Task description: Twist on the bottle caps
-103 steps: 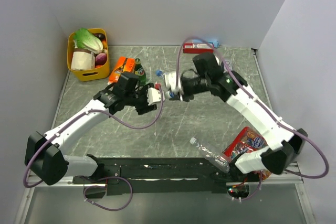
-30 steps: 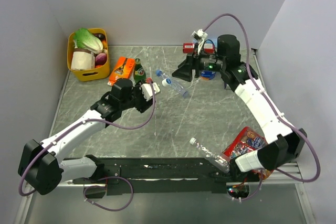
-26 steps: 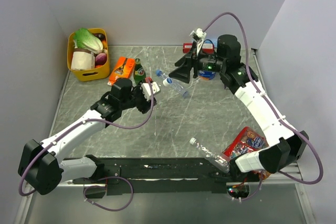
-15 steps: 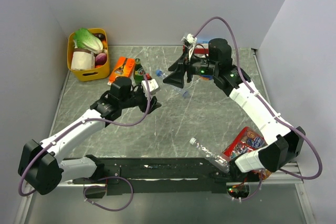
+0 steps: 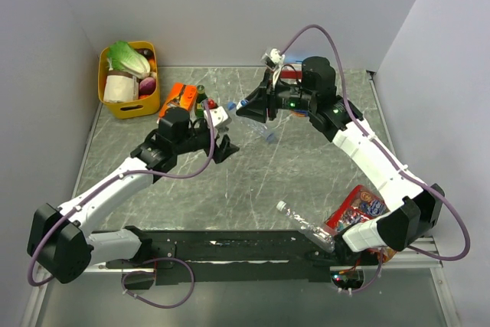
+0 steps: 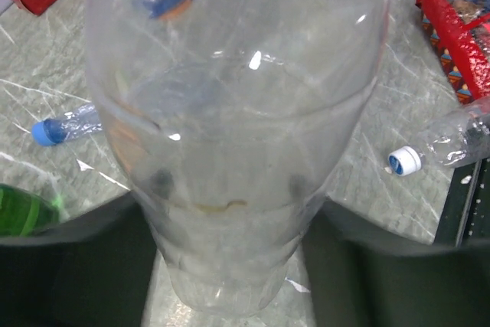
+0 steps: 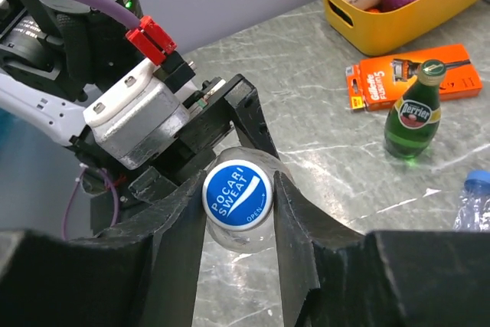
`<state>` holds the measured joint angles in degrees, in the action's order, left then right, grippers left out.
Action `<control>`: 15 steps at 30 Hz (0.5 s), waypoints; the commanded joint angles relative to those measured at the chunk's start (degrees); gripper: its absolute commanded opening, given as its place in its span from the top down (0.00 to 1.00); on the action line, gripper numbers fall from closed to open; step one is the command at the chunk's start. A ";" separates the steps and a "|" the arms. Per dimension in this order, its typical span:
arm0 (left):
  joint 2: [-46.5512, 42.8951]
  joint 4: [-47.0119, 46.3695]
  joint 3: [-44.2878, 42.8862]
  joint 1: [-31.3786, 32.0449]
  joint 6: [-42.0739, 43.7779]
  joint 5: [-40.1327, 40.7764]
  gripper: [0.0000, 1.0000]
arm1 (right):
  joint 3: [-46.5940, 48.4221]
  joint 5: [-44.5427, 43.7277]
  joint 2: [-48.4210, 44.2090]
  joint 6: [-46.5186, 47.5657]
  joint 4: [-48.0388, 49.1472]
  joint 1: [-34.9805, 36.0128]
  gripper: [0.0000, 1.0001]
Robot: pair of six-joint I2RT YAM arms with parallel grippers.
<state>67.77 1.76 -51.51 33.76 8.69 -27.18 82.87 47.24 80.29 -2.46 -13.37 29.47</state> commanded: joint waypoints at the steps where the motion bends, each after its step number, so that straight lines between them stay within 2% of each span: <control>1: 0.17 -4.31 -0.71 0.26 -0.34 0.98 0.04 | 2.64 -4.26 1.01 5.76 -0.24 -0.12 0.79; 4: -0.35 -1.94 1.05 0.08 1.32 6.68 0.04 | 3.26 -8.30 -0.13 13.76 -5.87 -0.91 0.80; 9: -4.39 3.33 7.81 -0.10 5.90 9.95 0.04 | -2.17 -12.52 -3.73 19.94 -8.95 -5.55 0.83; 15: -6.07 4.40 11.16 -0.53 4.16 9.96 0.04 | -11.40 -13.67 -6.73 23.99 -5.98 -10.75 0.84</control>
<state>63.53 6.02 -41.06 33.71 13.23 -18.46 75.68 35.73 76.64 16.84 -20.86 21.41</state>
